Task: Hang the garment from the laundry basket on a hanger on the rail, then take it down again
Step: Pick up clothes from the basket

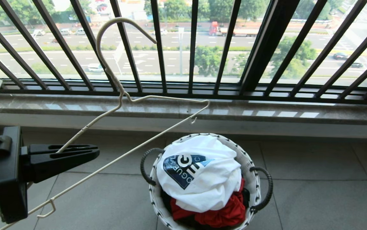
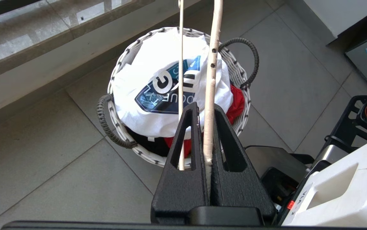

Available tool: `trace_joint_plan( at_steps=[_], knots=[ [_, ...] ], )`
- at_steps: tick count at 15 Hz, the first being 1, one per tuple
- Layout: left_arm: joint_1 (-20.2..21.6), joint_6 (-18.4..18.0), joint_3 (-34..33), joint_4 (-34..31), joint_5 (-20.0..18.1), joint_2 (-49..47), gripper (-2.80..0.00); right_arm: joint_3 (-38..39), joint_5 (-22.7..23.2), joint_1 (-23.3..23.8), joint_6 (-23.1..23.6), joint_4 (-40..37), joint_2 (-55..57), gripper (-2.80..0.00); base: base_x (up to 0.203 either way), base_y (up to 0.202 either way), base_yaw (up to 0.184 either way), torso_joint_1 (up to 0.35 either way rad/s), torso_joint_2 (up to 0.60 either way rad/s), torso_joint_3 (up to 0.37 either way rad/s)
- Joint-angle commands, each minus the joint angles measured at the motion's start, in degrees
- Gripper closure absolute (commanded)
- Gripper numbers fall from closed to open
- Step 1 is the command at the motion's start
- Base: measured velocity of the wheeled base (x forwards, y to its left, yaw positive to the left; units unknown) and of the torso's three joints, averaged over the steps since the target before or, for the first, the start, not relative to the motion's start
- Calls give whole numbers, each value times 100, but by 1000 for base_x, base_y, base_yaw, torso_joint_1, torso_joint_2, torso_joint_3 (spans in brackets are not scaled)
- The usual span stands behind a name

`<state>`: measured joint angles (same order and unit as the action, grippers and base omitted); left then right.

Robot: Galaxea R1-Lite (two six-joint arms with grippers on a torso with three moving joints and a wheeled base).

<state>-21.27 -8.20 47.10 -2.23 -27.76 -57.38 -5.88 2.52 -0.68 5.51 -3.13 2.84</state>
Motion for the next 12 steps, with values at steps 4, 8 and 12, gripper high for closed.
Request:
trace_joint_plan(
  at_steps=[4, 8, 12],
  knots=[
    [9, -15, 0, -28, 25, 251, 0, -1106, 114, -11, 20, -110, 2225, 0, 0, 0, 0, 0, 0, 0],
    [18, 9, 154, -226, 224, 164, 0, -1980, 722, -70, 64, -109, 4108, 0, 0, 0, 0, 0, 0, 0],
    [18, 46, 558, -755, 815, -103, 0, -2425, 765, -1312, -91, 392, 6138, 0, 0, 0, 0, 0, 0, 0]
  ],
)
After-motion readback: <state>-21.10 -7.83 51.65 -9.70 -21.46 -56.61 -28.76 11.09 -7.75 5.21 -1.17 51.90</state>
